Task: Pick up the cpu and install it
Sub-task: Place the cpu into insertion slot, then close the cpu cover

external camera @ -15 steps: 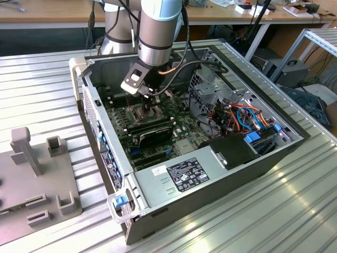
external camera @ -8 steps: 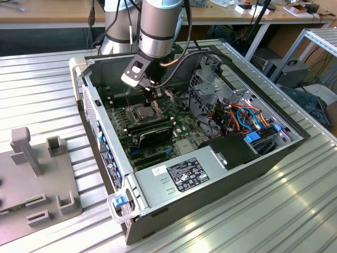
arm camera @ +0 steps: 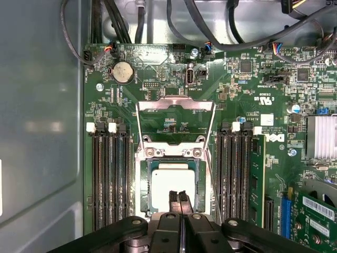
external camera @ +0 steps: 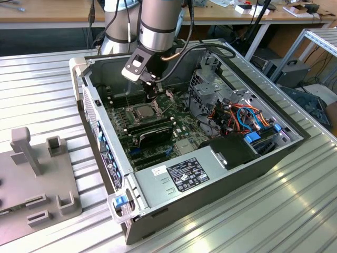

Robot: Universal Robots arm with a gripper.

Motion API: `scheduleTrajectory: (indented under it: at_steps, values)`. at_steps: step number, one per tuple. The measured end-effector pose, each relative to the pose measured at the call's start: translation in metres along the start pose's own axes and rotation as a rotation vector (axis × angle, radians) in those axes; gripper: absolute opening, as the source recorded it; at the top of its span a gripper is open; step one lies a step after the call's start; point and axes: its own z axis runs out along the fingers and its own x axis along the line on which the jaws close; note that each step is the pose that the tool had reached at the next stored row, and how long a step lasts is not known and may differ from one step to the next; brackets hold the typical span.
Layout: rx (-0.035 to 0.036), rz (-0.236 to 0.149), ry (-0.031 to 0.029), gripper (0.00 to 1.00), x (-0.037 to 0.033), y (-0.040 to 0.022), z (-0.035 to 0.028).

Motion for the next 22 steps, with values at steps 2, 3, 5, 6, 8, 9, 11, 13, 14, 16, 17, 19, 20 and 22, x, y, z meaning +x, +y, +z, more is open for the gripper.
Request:
scheduleTrajectory:
  at_steps: [2, 3, 5, 6, 8, 9, 11, 13, 14, 16, 17, 19, 20, 22]
  values:
    - [0.0001, 0.000, -0.0002, 0.11, 0.0000, 0.0000, -0.0010]
    - [0.0000, 0.000, -0.0001, 0.11, 0.0000, 0.0000, -0.0009]
    - [0.0000, 0.000, -0.0001, 0.11, 0.0000, 0.0000, -0.0016]
    - [0.0000, 0.000, -0.0001, 0.11, 0.0000, 0.0001, -0.0024]
    - [0.0000, 0.000, 0.0000, 0.11, 0.0000, 0.0001, -0.0025]
    - [0.0000, 0.000, -0.0001, 0.11, 0.0000, 0.0001, -0.0030]
    - [0.0000, 0.000, -0.0001, 0.11, 0.0000, 0.0001, -0.0038]
    - [0.0000, 0.000, -0.0001, 0.11, -0.0001, 0.0002, -0.0091]
    - [0.0000, 0.000, 0.0000, 0.11, -0.0001, 0.0004, -0.0143]
    - [0.0000, 0.000, -0.0001, 0.11, -0.0001, 0.0004, -0.0144]
    - [0.0000, 0.000, -0.0001, 0.11, -0.0001, 0.0004, -0.0144]
    - [0.0001, 0.000, -0.0002, 0.11, -0.0001, 0.0004, -0.0148]
    - [0.0002, 0.000, -0.0004, 0.11, -0.0002, 0.0004, -0.0151]
    - [0.0001, 0.000, -0.0002, 0.11, -0.0002, 0.0004, -0.0158]
